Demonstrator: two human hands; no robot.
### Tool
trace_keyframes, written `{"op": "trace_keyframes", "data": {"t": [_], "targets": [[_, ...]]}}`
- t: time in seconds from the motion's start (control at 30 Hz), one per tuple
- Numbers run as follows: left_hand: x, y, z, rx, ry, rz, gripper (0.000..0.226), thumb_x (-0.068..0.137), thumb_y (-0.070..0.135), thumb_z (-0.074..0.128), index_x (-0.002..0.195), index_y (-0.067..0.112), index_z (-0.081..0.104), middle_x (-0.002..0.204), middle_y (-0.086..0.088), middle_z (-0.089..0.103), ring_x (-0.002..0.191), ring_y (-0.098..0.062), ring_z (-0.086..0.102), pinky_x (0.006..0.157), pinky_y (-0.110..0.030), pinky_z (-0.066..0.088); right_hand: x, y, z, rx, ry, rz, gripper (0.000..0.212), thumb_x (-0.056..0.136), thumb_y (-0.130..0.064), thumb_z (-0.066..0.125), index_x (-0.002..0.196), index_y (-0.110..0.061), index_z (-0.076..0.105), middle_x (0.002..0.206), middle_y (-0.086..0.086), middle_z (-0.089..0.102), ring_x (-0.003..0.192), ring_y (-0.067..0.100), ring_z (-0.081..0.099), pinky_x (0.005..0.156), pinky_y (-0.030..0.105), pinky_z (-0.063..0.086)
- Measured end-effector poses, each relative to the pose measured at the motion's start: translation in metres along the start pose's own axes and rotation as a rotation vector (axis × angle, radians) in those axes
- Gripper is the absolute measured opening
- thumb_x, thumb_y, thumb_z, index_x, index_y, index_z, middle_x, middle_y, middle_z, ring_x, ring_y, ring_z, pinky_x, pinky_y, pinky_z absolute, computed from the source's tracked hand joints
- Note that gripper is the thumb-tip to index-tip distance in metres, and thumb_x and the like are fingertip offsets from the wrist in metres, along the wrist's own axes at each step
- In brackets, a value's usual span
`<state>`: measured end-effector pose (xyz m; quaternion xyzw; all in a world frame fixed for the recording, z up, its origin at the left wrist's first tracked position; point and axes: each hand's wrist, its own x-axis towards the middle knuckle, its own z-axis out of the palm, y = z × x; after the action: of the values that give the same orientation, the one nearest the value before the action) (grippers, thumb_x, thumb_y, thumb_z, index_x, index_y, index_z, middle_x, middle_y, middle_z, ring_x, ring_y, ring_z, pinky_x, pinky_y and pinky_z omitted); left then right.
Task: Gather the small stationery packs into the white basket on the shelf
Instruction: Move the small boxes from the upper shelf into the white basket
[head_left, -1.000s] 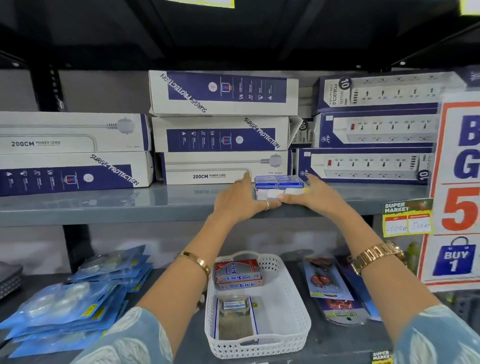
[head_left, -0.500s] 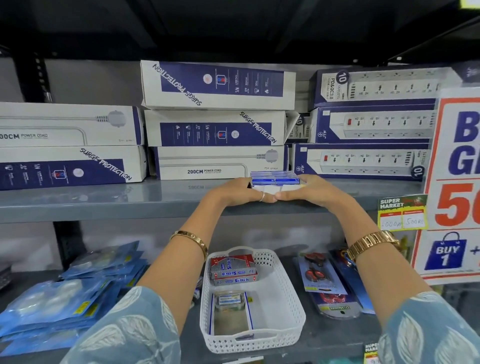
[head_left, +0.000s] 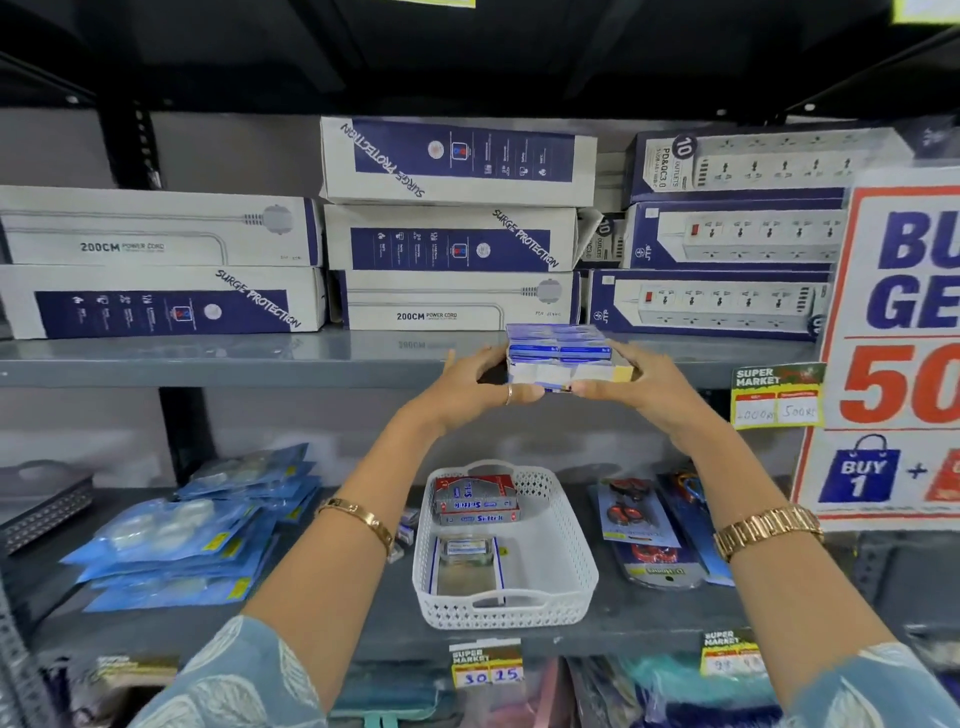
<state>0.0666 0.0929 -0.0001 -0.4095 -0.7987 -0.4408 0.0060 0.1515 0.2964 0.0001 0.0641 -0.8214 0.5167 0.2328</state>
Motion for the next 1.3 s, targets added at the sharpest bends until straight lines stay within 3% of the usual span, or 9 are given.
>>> {"op": "trace_keyframes", "data": {"t": [0.1, 0.27, 0.37, 0.5, 0.7, 0.9, 1.1, 1.23, 1.3], "targets": [[-0.024, -0.002, 0.009, -0.233, 0.002, -0.008, 0.059, 0.081, 0.018, 0.071, 0.134, 0.030, 0.049, 0.129, 0.017, 0.056, 0.122, -0.003, 0.051, 0.116, -0.038, 0.031, -0.020, 0.004, 0.001, 0.039, -0.014, -0.029, 0.060, 0.063, -0.010, 0.083, 0.093, -0.054, 0.056, 0.075, -0.042, 0.066, 0.074, -0.024, 0.060, 0.058, -0.006, 0.042], [-0.056, -0.009, 0.028, -0.290, 0.079, -0.010, 0.079, 0.072, 0.011, 0.079, 0.141, 0.022, 0.042, 0.132, 0.021, 0.051, 0.127, 0.000, 0.047, 0.103, -0.011, 0.039, -0.053, 0.016, 0.008, 0.079, -0.033, -0.051, 0.070, 0.057, -0.004, 0.085, 0.105, -0.048, 0.059, 0.091, -0.030, 0.072, 0.085, -0.012, 0.066, 0.068, 0.003, 0.051], [-0.069, -0.016, 0.037, -0.331, 0.077, -0.006, 0.074, 0.069, 0.013, 0.082, 0.135, 0.026, 0.050, 0.130, 0.013, 0.060, 0.123, -0.003, 0.054, 0.104, -0.022, 0.042, -0.070, 0.020, 0.011, 0.121, -0.071, -0.027, 0.064, 0.052, -0.013, 0.087, 0.101, -0.046, 0.063, 0.095, -0.023, 0.074, 0.086, -0.005, 0.069, 0.067, 0.008, 0.052], [-0.084, -0.038, 0.056, -0.348, -0.015, -0.069, 0.063, 0.069, 0.007, 0.081, 0.113, 0.045, 0.059, 0.111, 0.021, 0.069, 0.110, 0.001, 0.062, 0.094, -0.016, 0.050, -0.086, 0.046, 0.022, 0.132, -0.120, 0.077, 0.064, 0.057, -0.004, 0.086, 0.105, -0.041, 0.065, 0.099, -0.015, 0.075, 0.089, 0.000, 0.070, 0.069, 0.012, 0.055], [-0.086, -0.079, 0.081, -0.382, -0.055, -0.221, 0.069, 0.068, -0.003, 0.079, 0.120, 0.035, 0.056, 0.107, 0.026, 0.067, 0.100, 0.010, 0.062, 0.081, -0.008, 0.050, -0.086, 0.091, 0.047, 0.182, -0.152, 0.225, 0.073, 0.059, 0.006, 0.082, 0.120, -0.025, 0.058, 0.110, -0.005, 0.070, 0.097, 0.009, 0.067, 0.085, 0.024, 0.054], [-0.073, -0.122, 0.091, -0.385, -0.098, -0.337, 0.074, 0.067, 0.000, 0.081, 0.132, 0.019, 0.053, 0.128, 0.008, 0.062, 0.116, -0.003, 0.057, 0.105, -0.024, 0.043, -0.067, 0.131, 0.061, 0.163, -0.273, 0.378, 0.070, 0.063, 0.012, 0.077, 0.116, -0.030, 0.058, 0.112, -0.010, 0.069, 0.102, 0.004, 0.065, 0.081, 0.020, 0.052], [-0.045, -0.170, 0.108, -0.310, -0.172, -0.441, 0.094, 0.066, 0.001, 0.081, 0.145, 0.010, 0.032, 0.149, -0.001, 0.041, 0.136, -0.014, 0.039, 0.115, -0.034, 0.033, -0.046, 0.176, 0.072, 0.073, -0.297, 0.515, 0.071, 0.062, 0.015, 0.074, 0.124, -0.015, 0.058, 0.108, -0.005, 0.072, 0.096, 0.009, 0.068, 0.072, 0.019, 0.054], [-0.030, -0.198, 0.125, -0.302, -0.224, -0.493, 0.096, 0.066, 0.006, 0.083, 0.146, 0.015, 0.031, 0.150, 0.004, 0.039, 0.137, -0.010, 0.036, 0.110, -0.019, 0.028, -0.035, 0.203, 0.078, 0.055, -0.262, 0.634, 0.092, 0.063, 0.014, 0.075, 0.143, -0.005, 0.035, 0.143, 0.011, 0.047, 0.132, 0.028, 0.044, 0.104, 0.042, 0.044], [-0.022, -0.214, 0.133, -0.291, -0.247, -0.506, 0.094, 0.065, 0.010, 0.084, 0.145, 0.015, 0.034, 0.150, 0.003, 0.039, 0.136, -0.010, 0.037, 0.113, -0.024, 0.030, -0.029, 0.215, 0.081, 0.031, -0.273, 0.674, 0.093, 0.062, 0.016, 0.074, 0.143, -0.005, 0.034, 0.144, 0.012, 0.045, 0.132, 0.029, 0.043, 0.103, 0.042, 0.045]]}}
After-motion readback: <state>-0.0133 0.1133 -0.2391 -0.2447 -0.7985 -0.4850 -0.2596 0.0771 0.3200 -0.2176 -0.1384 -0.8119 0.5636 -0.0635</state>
